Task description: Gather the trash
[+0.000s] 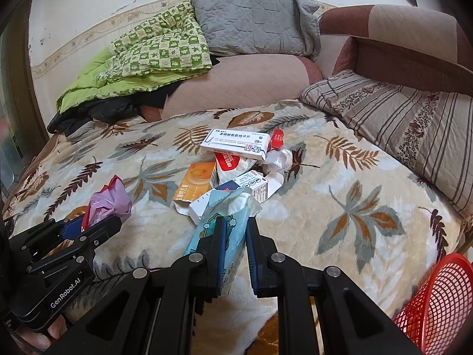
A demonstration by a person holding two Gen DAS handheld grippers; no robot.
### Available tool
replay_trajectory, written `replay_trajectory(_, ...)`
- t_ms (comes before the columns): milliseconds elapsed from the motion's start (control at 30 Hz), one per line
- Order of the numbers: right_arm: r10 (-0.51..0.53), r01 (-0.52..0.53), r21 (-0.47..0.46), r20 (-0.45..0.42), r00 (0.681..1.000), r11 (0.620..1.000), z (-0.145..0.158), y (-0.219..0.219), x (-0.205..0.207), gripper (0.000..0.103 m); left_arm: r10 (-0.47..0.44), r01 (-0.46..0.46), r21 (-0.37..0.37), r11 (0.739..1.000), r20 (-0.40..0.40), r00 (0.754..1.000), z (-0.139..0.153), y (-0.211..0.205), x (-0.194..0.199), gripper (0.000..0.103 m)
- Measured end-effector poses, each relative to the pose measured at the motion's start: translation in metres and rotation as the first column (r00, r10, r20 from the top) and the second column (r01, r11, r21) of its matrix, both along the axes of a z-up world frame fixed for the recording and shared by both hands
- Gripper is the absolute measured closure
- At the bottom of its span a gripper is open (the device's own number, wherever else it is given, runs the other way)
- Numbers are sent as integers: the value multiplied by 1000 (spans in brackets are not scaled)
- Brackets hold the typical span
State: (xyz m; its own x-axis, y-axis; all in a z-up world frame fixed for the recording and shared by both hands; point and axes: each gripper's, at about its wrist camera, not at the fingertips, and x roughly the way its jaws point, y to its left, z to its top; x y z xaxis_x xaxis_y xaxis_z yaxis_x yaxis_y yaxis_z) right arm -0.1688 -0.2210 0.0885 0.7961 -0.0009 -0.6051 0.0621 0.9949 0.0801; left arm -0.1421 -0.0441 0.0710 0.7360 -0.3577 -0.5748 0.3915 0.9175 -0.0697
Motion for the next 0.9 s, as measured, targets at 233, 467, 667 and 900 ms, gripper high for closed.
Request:
replay_trajectory(233, 0, 0, 1, -2, 1000, 1000, 0, 0, 0, 89, 1, -1, 8, 1000, 3, 1000, 0, 1, 0, 77)
replay_trajectory(467, -2, 2, 3, -3, 1000, 1000, -2, -1, 1, 89, -1, 1, 10, 1000, 5, 1000, 0, 0, -1, 77)
replay_trajectory(667, -2, 2, 4, -3, 1000, 1000, -1, -1, 1, 89, -5, 5, 9, 1000, 3, 1000, 0, 0, -1, 77)
replay_trajectory(900, -8, 8, 13, -3, 1000, 1000, -3, -3, 1, 89, -7, 6, 11, 1000, 4, 1000, 0, 0, -1, 77)
